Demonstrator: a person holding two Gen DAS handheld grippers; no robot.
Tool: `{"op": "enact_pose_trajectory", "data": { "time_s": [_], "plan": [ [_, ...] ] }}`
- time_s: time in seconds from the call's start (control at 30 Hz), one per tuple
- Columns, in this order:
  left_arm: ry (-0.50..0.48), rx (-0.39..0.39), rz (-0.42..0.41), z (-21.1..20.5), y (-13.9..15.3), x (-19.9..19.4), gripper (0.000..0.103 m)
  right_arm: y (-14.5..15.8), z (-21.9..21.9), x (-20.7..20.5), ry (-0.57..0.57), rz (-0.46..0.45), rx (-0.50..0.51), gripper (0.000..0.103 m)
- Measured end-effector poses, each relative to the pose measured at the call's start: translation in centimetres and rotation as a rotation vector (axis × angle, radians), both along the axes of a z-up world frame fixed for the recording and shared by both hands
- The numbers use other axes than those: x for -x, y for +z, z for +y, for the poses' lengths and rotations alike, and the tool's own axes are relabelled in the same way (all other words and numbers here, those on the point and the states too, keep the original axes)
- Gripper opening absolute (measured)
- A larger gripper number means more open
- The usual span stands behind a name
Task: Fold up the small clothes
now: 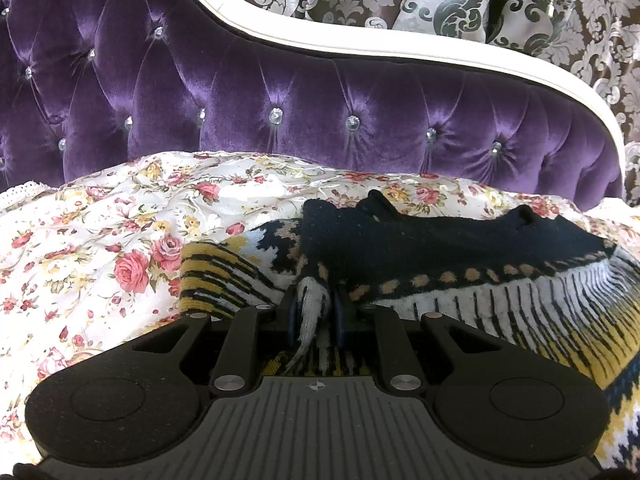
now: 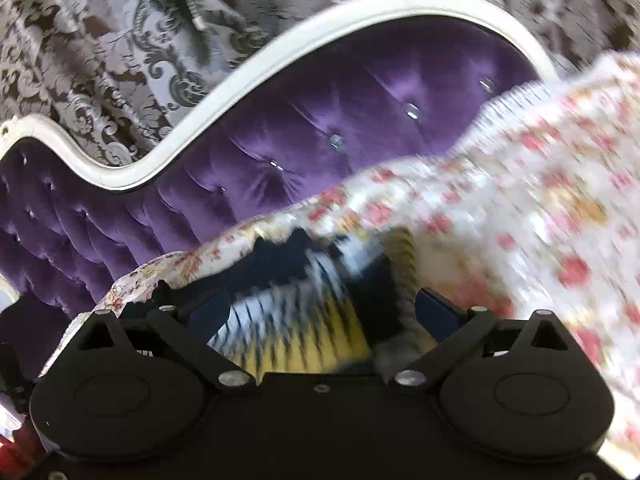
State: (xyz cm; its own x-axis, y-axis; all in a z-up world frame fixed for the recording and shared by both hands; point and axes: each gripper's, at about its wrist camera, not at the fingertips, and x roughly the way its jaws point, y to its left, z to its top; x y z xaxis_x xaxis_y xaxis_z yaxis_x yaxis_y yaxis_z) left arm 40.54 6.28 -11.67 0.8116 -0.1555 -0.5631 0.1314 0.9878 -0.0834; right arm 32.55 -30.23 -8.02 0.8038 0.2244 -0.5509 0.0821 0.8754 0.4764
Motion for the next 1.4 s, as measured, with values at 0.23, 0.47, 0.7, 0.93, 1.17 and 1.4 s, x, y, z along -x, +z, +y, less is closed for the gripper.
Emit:
{"op": "enact_pose_trajectory", "data": {
  "time_s": [0.23,0.47,0.7,0.93,1.17,1.4],
  "plan": [
    [-0.002,-0.009,-0.001,0.0,0.0,0.0,0.018,-2.0,-0.4,1.1,-0.025,0.015,-0.081,0.103],
    [-0.001,-0.09,-0.002,-1.1,0.2,0.0,0.018,-2.8,-0.6,0.5,-0.003,-0.029,-0.205,0.103],
    [0.017,-0.061,0.119,-0.9,2.9,-0.4,0.025,-2.7,-0.2,0.2,0.036,-0.037,-0.156,0.103],
    [-0.045,0.004,0.172,-1.6,5.0,3.6,0.037,-2.7,-0.5,0.2,0.038,-0.03,-0.177,0.103],
    [-0.051,-0.056,0.192,-3.0,2.5,4.9,0.039,-2.7,-0.4,0.3,0.05,-0.023,-0.182,0.103],
    [-0.054,-0.195,0.198,-5.1,2.1,4.3,0.044,-2.9,-0.8,0.1,0.048,-0.033,-0.233,0.103]
  ]
}}
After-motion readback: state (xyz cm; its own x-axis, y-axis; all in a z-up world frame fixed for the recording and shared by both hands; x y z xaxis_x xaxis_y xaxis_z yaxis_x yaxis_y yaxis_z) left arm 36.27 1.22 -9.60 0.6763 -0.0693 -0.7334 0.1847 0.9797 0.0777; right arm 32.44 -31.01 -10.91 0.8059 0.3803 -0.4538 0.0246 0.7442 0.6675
